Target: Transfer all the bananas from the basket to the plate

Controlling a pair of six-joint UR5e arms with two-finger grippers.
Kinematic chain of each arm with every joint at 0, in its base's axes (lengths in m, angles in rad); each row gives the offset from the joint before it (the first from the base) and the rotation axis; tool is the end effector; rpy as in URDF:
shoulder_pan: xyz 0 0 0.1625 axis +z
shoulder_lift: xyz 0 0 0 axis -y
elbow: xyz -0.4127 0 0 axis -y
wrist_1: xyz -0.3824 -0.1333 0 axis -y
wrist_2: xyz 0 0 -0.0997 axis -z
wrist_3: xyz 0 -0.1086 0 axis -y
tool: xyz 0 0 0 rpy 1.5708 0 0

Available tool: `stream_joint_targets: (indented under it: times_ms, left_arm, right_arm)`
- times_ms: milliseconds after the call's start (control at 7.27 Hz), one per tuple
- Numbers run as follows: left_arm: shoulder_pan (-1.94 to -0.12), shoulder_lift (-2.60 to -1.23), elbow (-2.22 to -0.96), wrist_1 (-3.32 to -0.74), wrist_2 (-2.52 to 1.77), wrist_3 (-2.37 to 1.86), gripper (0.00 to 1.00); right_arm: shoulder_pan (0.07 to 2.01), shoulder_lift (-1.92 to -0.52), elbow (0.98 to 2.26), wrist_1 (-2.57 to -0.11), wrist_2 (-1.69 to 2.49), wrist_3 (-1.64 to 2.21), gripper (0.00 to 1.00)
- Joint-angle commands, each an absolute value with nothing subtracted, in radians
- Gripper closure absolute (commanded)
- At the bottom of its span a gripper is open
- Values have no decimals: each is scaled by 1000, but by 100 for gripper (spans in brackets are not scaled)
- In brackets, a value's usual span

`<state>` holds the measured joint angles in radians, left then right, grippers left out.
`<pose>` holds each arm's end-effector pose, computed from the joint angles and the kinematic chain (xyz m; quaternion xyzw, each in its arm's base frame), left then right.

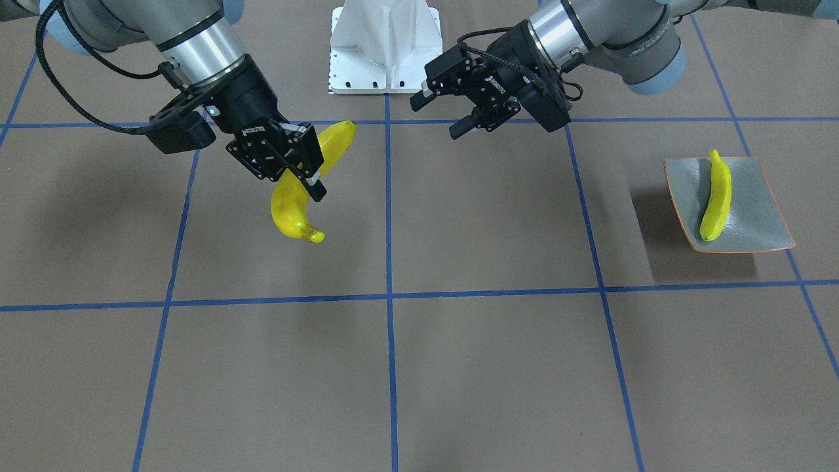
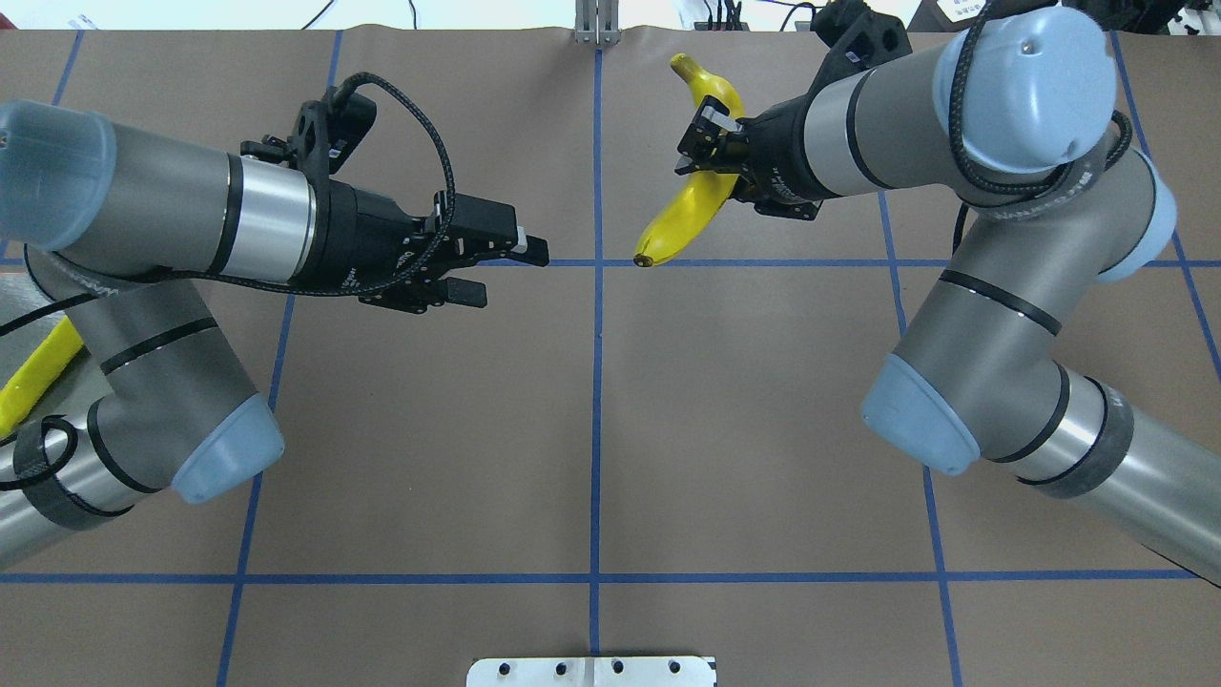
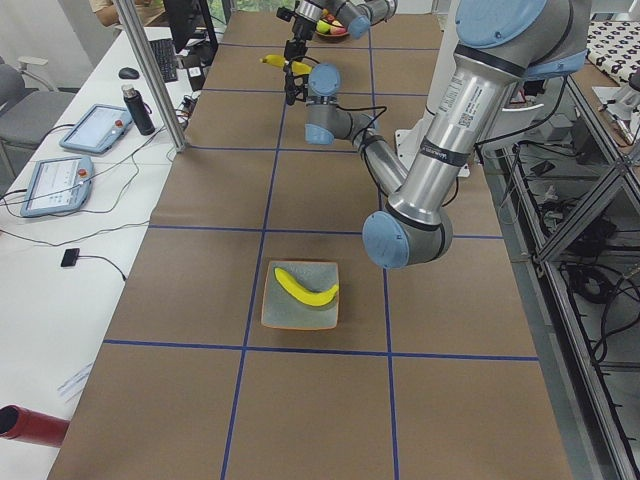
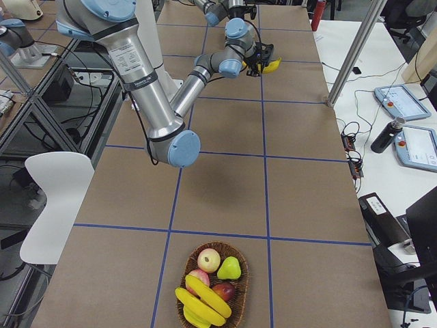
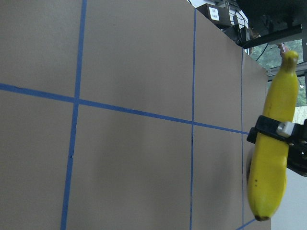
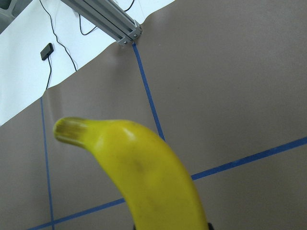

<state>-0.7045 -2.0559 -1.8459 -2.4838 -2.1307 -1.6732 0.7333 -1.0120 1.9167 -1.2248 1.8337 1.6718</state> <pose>0.3708 -0.4144 0.1555 0.0348 0.7363 -0.0641 0.6727 -0.3651 -0.4703 0.1501 0.0794 -0.5846 0.2555 0.7659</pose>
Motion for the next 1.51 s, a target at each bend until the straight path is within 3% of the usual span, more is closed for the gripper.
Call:
stream_joint_targets:
  times_ms: [0,825,1100,1375]
  left_arm:
    - [-689,-2071,-1851,-2487,-2129,-1681,0]
    - [-660,-2074,-1850,-2548,-2129,-1674,2]
    - [-640,-2072,-1848,-2571,-2129,-1669,23]
    - [-638,-2075,-1850,-2586,-2129,-1670,23]
  right_arm:
    - [672,-977,1919,-1226,1761,1709,100]
    - [600,-927,1925,-1224,1715,1720,100]
    - [600,-925,1928,-1223,1715,1720,100]
    - [597,-922,1928,-1223,1715,1720,100]
